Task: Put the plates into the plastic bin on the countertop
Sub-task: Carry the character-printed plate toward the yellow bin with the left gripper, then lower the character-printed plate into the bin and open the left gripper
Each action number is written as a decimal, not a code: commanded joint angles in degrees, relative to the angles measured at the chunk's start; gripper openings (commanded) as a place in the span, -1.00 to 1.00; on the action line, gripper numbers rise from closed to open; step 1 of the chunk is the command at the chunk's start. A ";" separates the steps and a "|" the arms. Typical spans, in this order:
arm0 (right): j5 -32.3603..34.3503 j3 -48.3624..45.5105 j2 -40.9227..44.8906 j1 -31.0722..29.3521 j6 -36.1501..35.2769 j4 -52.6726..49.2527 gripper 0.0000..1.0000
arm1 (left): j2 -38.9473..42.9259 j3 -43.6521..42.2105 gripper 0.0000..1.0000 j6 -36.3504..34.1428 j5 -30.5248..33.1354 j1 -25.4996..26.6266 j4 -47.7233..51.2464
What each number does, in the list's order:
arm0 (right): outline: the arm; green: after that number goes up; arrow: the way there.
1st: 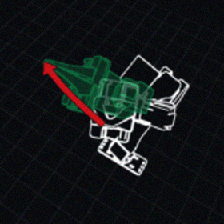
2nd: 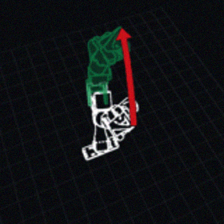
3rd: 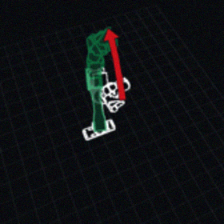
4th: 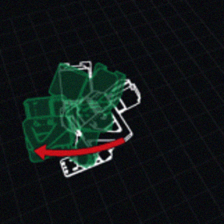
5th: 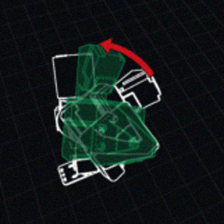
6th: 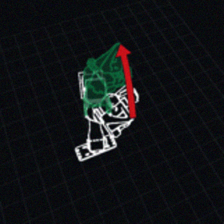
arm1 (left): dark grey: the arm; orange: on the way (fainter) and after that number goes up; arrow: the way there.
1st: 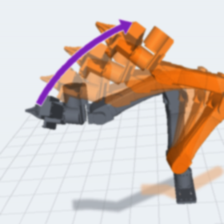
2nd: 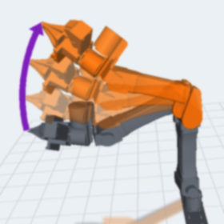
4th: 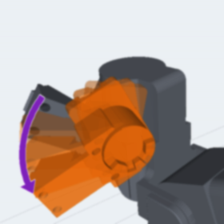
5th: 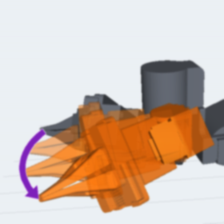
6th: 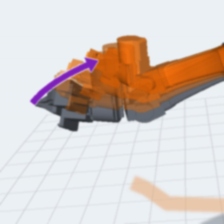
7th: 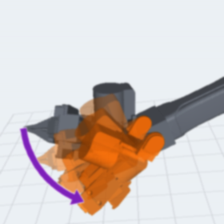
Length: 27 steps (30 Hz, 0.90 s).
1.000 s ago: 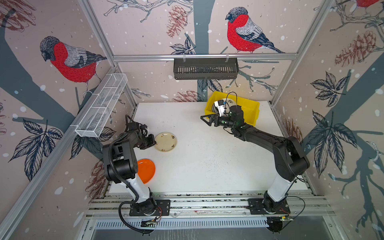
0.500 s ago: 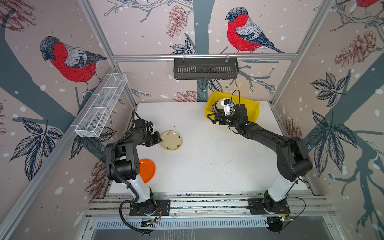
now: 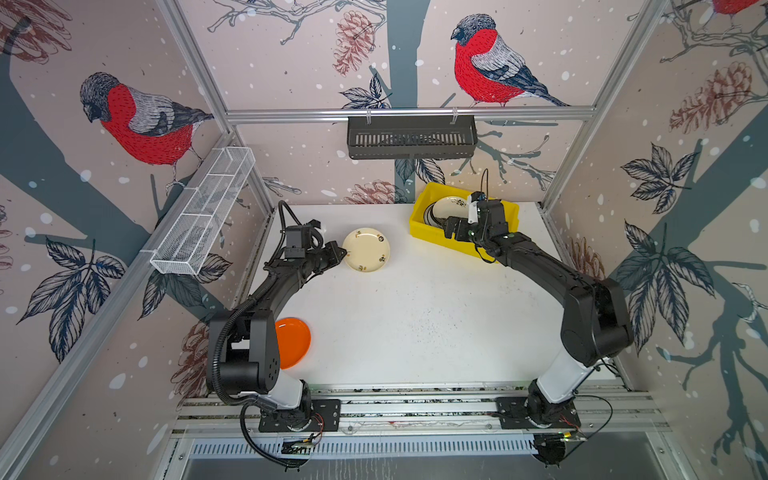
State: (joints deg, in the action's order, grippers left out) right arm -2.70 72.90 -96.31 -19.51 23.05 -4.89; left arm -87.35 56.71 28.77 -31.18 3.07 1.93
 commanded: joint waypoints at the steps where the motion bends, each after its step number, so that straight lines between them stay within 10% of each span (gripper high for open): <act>1: 6.49 -2.62 3.83 0.08 2.11 -2.41 1.00 | -1.24 3.33 -1.00 8.30 3.93 4.40 -10.23; 13: 7.53 -21.45 22.35 0.57 4.79 7.10 1.00 | -25.39 30.67 -1.00 18.77 11.11 20.73 -15.56; 27: 5.78 -21.48 27.22 0.76 2.90 0.06 1.00 | -49.26 58.15 -1.00 19.67 17.01 24.61 -12.90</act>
State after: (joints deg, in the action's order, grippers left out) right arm 4.14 51.77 -69.87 -18.72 26.96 -4.49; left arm -134.32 111.98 48.12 -15.70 27.53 -9.76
